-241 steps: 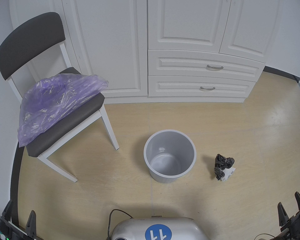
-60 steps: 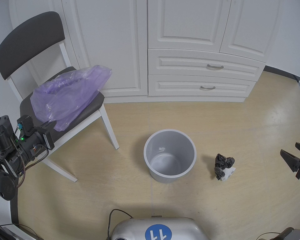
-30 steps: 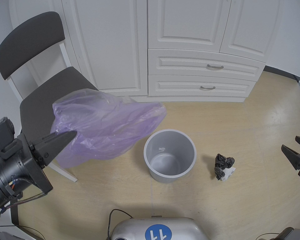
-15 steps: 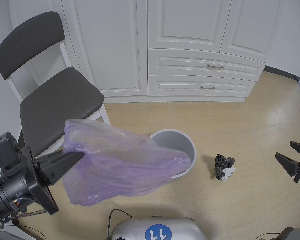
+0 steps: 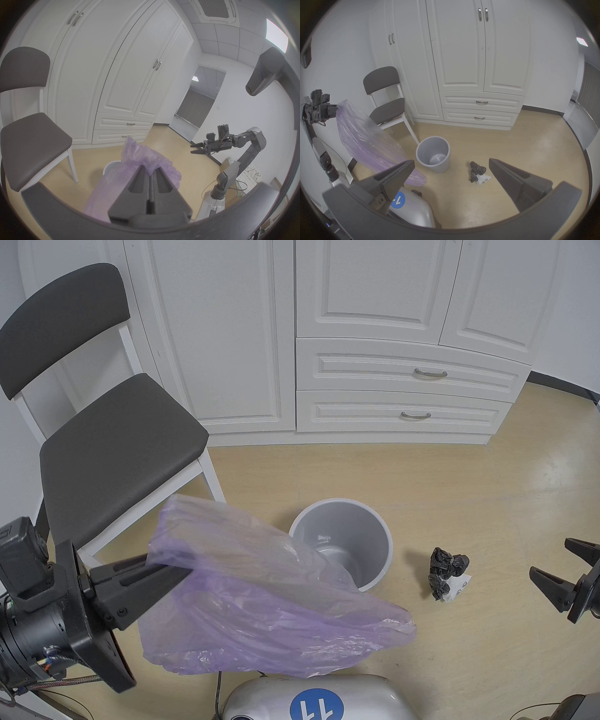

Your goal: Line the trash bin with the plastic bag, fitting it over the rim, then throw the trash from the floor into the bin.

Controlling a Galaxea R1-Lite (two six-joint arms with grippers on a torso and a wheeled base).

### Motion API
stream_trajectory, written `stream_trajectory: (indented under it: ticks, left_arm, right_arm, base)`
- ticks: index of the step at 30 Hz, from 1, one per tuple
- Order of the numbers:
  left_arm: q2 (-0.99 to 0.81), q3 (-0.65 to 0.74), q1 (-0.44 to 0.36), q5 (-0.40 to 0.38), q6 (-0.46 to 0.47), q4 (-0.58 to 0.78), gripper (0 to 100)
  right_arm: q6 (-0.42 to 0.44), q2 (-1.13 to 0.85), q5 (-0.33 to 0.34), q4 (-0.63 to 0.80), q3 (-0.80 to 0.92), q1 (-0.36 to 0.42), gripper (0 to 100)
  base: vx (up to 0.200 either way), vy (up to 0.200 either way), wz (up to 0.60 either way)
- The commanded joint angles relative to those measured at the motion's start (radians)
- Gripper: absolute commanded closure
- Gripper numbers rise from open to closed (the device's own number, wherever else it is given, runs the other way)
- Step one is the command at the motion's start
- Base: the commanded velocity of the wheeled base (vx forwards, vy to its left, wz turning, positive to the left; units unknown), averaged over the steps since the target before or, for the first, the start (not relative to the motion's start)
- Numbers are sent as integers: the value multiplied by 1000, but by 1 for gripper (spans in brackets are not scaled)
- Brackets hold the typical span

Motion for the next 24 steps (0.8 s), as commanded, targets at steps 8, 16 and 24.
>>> stream_trajectory:
  ticks: [8,16,24]
  left_arm:
    - [75,16,-24,2,47,-88,100]
    - [75,41,-25,2,53,-89,100]
    - [72,47,-44,2,53,-89,100]
  right_arm:
    - [6,23,-2,-9,15,28,0]
    - [4,30,-4,-14,10,27,0]
    - [-8,31,-8,-24,21,31,0]
  base:
    - [0,0,0]
    - [0,0,0]
    - [0,0,0]
